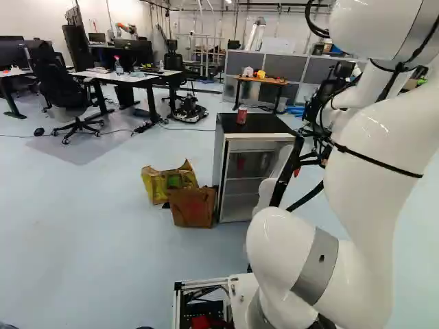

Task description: Grab a drink from the fridge

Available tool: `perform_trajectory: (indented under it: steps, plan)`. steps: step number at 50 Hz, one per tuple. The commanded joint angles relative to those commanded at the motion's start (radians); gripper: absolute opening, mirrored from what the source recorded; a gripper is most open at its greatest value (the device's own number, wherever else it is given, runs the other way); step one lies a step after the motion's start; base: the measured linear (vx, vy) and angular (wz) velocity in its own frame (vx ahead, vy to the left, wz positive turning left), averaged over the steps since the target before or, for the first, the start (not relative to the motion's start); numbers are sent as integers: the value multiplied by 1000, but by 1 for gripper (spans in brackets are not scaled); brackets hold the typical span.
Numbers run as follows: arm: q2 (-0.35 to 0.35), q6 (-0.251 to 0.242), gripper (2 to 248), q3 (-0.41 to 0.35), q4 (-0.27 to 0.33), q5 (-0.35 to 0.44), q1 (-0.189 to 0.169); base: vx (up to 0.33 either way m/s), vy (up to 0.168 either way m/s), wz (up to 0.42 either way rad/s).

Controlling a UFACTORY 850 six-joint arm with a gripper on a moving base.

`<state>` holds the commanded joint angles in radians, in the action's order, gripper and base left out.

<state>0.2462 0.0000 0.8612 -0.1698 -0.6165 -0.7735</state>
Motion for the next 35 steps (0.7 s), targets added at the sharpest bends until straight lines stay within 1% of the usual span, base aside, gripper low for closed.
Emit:
perform_trajectory:
  steps: [16,35]
  plan:
    - [-35,0,247,-46,19,10,51,0,0,0]
    - [-76,0,247,-97,42,49,116,0,0,0]
